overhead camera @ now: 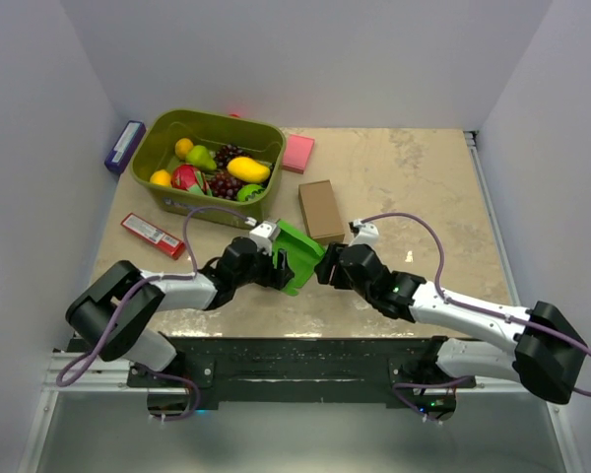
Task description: Fold the paper box
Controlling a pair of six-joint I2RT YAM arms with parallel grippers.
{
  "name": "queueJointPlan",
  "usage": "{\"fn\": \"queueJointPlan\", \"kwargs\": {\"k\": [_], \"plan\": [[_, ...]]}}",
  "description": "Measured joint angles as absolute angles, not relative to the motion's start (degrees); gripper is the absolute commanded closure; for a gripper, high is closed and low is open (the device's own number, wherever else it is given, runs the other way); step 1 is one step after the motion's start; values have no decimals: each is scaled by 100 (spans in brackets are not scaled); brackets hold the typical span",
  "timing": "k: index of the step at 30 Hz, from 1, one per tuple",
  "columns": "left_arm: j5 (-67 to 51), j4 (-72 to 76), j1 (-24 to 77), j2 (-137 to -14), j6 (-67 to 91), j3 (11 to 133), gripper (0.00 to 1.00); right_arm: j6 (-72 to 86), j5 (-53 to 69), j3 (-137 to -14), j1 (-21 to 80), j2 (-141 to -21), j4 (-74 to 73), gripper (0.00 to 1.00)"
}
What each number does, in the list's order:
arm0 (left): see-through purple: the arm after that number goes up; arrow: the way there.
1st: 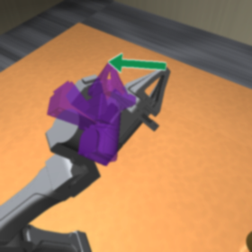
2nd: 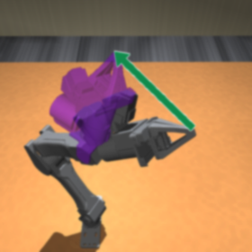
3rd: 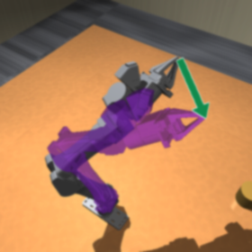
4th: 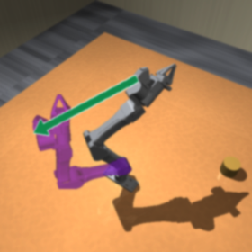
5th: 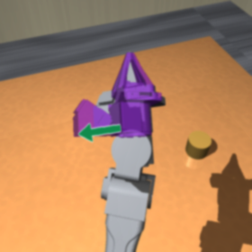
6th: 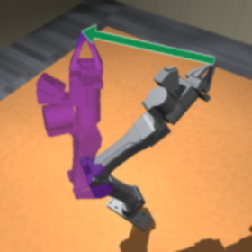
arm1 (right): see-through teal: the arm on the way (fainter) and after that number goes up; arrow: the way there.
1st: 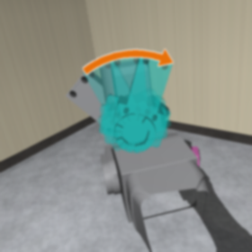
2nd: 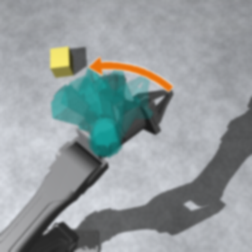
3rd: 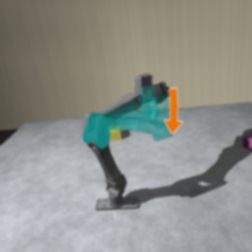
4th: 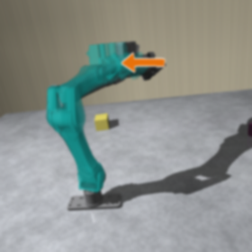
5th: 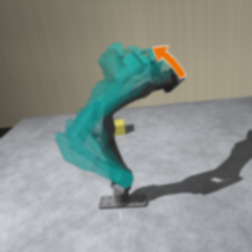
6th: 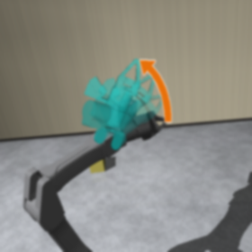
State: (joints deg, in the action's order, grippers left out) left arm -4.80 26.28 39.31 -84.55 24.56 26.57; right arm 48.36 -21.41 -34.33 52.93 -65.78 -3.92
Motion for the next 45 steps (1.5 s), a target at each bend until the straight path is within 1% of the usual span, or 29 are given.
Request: {"fn": "queueJointPlan", "kwargs": {"k": [10, 15, 20, 24, 26, 31, 33, 36, 40, 45], "plan": [[-333, 3826, 4139, -8742, 2860, 2180, 27, 4818, -2209, -3430, 5293, -6165, -589, 38], [-213, 4429, 4630, -8742, 3411, 1835, 27, 4842, -2279, -3433, 5293, -6130, -722, 35], [-132, 4423, 5336, -8619, 3970, 1747, 26, 4847, -2285, -3439, 5293, -5964, -941, 33], [32, 3789, 5457, -8101, 4141, 1734, 24, 4834, -2272, -3542, 5293, -5872, -1138, 30], [169, 3282, 5452, -7607, 4136, 1754, 23, 4790, -2224, -3697, 5293, -5911, -1271, 28], [508, 1944, 5435, -6167, 4121, 2071, 19, 4569, -1852, -4397, 5207, -6300, -1352, 28], [574, 1575, 5347, -5693, 4130, 2196, 18, 4447, -1621, -4615, 5085, -6512, -1297, 29], [510, 1096, 4799, -5098, 4141, 2248, 18, 4213, -1122, -4925, 4762, -7004, -1194, 30], [375, 735, 4084, -4945, 4136, 2248, 18, 3911, -635, -5286, 4453, -7695, -1155, 32], [60, 676, 3664, -5177, 4136, 2220, 23, 3627, -261, -5636, 4263, -8300, -1107, 34]]}}
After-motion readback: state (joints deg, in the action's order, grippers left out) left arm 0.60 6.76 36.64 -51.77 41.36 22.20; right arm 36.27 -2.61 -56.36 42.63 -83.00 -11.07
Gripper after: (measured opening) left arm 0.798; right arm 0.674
